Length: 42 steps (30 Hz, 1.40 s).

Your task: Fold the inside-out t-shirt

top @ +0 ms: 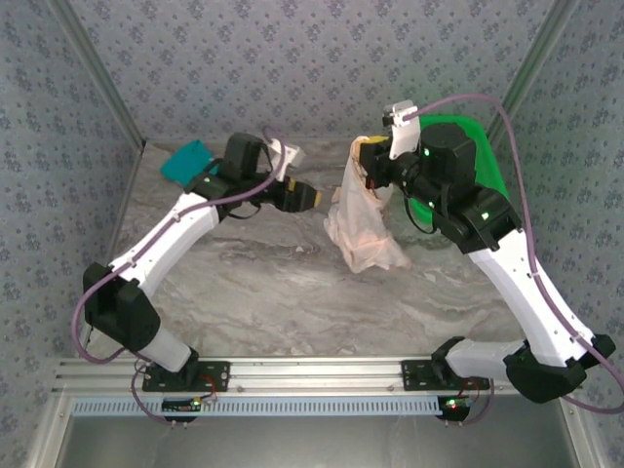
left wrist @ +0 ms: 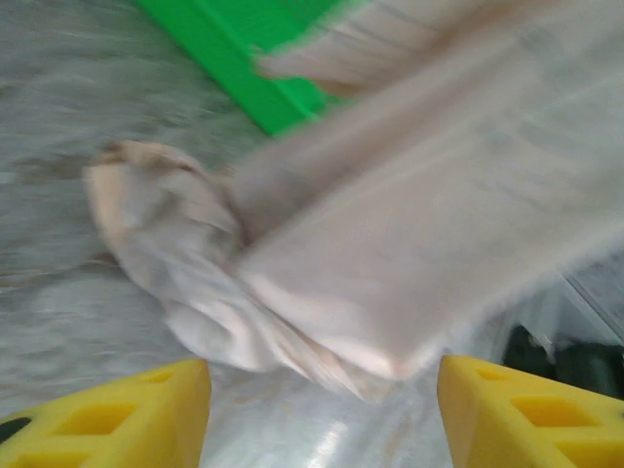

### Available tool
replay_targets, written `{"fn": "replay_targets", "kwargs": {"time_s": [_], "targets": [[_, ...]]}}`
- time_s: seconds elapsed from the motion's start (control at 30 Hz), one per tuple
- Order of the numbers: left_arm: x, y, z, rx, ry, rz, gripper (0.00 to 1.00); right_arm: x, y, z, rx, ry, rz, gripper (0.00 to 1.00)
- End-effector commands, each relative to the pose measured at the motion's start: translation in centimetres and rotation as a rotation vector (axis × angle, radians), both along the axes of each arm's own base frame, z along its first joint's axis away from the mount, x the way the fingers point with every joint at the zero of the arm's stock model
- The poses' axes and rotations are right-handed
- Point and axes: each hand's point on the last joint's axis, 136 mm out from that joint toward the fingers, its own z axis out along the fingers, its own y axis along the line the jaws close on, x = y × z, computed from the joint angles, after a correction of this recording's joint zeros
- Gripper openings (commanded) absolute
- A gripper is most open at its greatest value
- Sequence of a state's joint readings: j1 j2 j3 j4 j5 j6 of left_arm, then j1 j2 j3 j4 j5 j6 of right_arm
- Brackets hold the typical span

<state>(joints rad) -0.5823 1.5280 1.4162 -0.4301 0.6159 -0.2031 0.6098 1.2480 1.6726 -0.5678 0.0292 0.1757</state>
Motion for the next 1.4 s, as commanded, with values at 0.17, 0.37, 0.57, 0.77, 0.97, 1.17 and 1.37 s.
{"fn": "replay_targets", "kwargs": {"time_s": [0.17, 0.37, 0.57, 0.77, 0.97, 1.17, 1.37], "targets": [[-9.1, -7.7, -0.3, -0.135, -0.059, -0.168, 0.8, 1.7, -1.2, -1.6, 0.01, 0.119, -0.146, 0.0], [-4.8, -9.1, -3.9, -0.068, -0.087, 0.03, 0.75, 1.5, -1.7, -0.8, 0.065, 0.118, -0.18, 0.0], [-0.4, -6.6, -6.8, 0.128, -0.142, 0.11, 0.04, 1.1, -3.9, 1.1, 0.106, 0.086, -0.238, 0.0], [1.0, 3.2, -0.1, 0.087, -0.235, 0.119, 0.0, 1.8, -8.8, 1.5, 0.101, 0.094, -0.363, 0.0], [3.1, 11.8, 3.3, 0.077, -0.293, 0.328, 0.0, 2.7, -7.7, 0.9, 0.049, 0.094, -0.277, 0.0], [4.6, 14.4, -2.0, 0.119, -0.074, 0.444, 0.31, 1.9, 0.4, -4.6, -0.019, 0.248, 0.029, 0.0], [3.2, 18.9, -11.7, 0.221, 0.175, 0.663, 0.34, -1.3, 8.3, -17.0, -0.099, 0.546, 0.226, 0.0]]}}
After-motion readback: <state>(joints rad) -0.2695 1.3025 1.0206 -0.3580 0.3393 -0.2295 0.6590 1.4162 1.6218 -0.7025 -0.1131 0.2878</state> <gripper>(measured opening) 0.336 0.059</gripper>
